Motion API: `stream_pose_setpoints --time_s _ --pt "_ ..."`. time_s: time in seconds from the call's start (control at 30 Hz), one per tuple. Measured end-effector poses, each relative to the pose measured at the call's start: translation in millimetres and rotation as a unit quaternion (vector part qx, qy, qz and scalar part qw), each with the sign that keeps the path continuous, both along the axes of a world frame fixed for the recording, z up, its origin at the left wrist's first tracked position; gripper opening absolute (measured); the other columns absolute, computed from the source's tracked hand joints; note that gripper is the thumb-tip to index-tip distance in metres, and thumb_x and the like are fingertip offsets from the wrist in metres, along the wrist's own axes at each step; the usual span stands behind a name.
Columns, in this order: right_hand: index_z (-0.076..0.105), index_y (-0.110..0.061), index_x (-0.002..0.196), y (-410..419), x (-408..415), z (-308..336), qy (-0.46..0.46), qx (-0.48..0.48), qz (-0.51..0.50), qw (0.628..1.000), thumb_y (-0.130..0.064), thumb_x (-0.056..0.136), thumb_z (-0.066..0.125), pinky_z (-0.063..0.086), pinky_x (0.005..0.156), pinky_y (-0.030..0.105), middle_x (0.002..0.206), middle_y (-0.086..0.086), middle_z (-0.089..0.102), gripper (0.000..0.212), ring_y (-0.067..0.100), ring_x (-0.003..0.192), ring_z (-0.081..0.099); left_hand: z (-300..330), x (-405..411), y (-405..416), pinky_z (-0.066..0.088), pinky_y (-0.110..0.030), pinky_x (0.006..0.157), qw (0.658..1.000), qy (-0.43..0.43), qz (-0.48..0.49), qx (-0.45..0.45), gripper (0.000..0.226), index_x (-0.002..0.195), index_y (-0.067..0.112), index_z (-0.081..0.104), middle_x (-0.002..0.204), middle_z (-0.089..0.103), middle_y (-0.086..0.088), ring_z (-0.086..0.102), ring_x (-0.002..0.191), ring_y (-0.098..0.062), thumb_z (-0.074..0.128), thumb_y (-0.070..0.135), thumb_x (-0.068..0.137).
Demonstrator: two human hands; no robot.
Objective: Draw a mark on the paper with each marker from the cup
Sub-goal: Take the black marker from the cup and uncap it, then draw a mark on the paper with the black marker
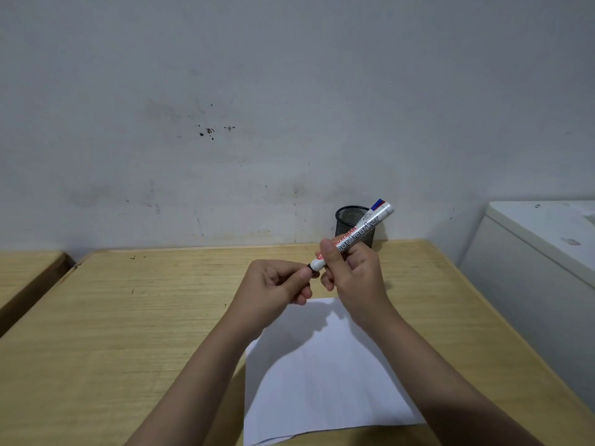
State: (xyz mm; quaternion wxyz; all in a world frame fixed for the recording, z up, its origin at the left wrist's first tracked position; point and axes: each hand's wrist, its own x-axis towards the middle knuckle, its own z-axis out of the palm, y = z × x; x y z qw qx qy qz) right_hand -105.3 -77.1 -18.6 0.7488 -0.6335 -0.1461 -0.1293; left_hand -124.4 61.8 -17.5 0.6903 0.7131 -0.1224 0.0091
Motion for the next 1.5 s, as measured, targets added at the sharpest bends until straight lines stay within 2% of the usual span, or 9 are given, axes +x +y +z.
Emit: stream_pose_setpoints --time_s 0.27,0.37,0.47,0.6,0.73,0.93,1.07,1.27,1.5 --pt "0.057 -0.007 0.073 -20 11 16 -0.024 0.005 0.011 1.0 -0.021 0.09 0.051 0.04 0.043 0.017 0.05 -0.008 0.059 0.022 0.007 0.041 0.043 -14 6 19 0.042 -0.021 0.051 0.993 0.115 0.018 -0.035 0.036 0.074 0.006 0.068 0.046 0.042 0.006 0.038 0.045 -0.009 0.046 0.027 0.093" --pt "0.058 -0.007 0.073 -31 16 19 -0.014 0.006 -0.014 1.0 -0.023 0.09 0.051 0.041 0.043 0.017 0.045 -0.007 0.054 0.024 0.007 0.041 0.043 -20 16 33 0.044 -0.03 0.062 0.989 0.059 0.103 0.091 0.02 0.084 0.013 0.072 0.062 0.059 0.005 0.054 0.06 -0.009 0.056 0.023 0.089" --pt "0.062 -0.007 0.073 -32 17 9 -0.016 -0.006 -0.022 1.0 -0.032 0.083 0.056 0.041 0.045 0.021 0.047 -0.004 0.051 0.028 0.009 0.04 0.043 -20 33 35 0.045 -0.024 0.068 0.971 0.007 0.155 0.182 0.02 0.098 0.016 0.07 0.079 0.064 0.003 0.057 0.075 -0.013 0.051 0.014 0.091" --pt "0.062 -0.012 0.067 -29 15 0 0.0 -0.006 -0.03 1.0 -0.025 0.086 0.057 0.041 0.044 0.024 0.05 0.003 0.051 0.024 0.009 0.039 0.042 -21 63 33 0.038 -0.024 0.065 0.897 -0.073 0.163 0.403 0.026 0.108 0.006 0.065 0.094 0.057 -0.007 0.055 0.082 -0.021 0.047 0.009 0.09" --pt "0.062 -0.01 0.067 -28 11 -11 0.018 -0.016 -0.036 0.999 -0.021 0.089 0.057 0.041 0.045 0.025 0.05 0.001 0.053 0.024 0.008 0.039 0.042 -31 82 32 0.035 -0.028 0.053 0.84 0.006 0.104 0.533 0.013 0.066 0.008 0.051 0.078 0.056 -0.02 0.046 0.062 -0.022 0.045 0.0 0.075" --pt "0.063 -0.007 0.07 -30 1 -26 0.052 -0.027 -0.027 0.998 -0.034 0.078 0.061 0.042 0.047 0.023 0.045 -0.006 0.054 0.028 0.009 0.041 0.043 -39 95 34 0.049 -0.037 0.073 0.856 0.03 0.082 0.51 0.01 0.085 0.011 0.06 0.089 0.06 -0.011 0.055 0.081 -0.025 0.053 0.012 0.078" --pt "0.061 -0.005 0.068 -30 0 -27 0.045 -0.033 -0.038 0.998 -0.023 0.079 0.068 0.041 0.045 0.02 0.045 -0.006 0.053 0.022 0.011 0.042 0.045 -46 83 47 0.049 -0.038 0.085 0.875 0.058 0.108 0.468 0.045 0.125 0.012 0.045 0.111 0.062 -0.007 0.058 0.099 -0.025 0.055 0.031 0.084" --pt "0.057 -0.003 0.071 -13 9 -25 0.092 -0.017 -0.004 0.996 0.0 0.081 0.067 0.051 0.046 0.026 0.053 -0.004 0.061 0.014 0.014 0.047 0.055 -53 23 83 0.048 -0.039 0.091 0.914 0.041 0.122 0.384 0.054 0.115 0.03 0.051 0.107 0.059 0.009 0.058 0.098 -0.011 0.063 0.056 0.069" --pt "0.05 -0.014 0.065 53 31 -40 0.237 -0.076 0.028 0.968 -0.014 0.075 0.071 0.051 0.049 0.033 0.052 0.002 0.065 0.023 0.016 0.046 0.06 -72 4 90 0.023 -0.033 0.093 0.879 0.012 0.069 0.471 0.08 0.118 0.037 0.045 0.117 0.041 0.015 0.036 0.112 -0.008 0.055 0.074 0.047"
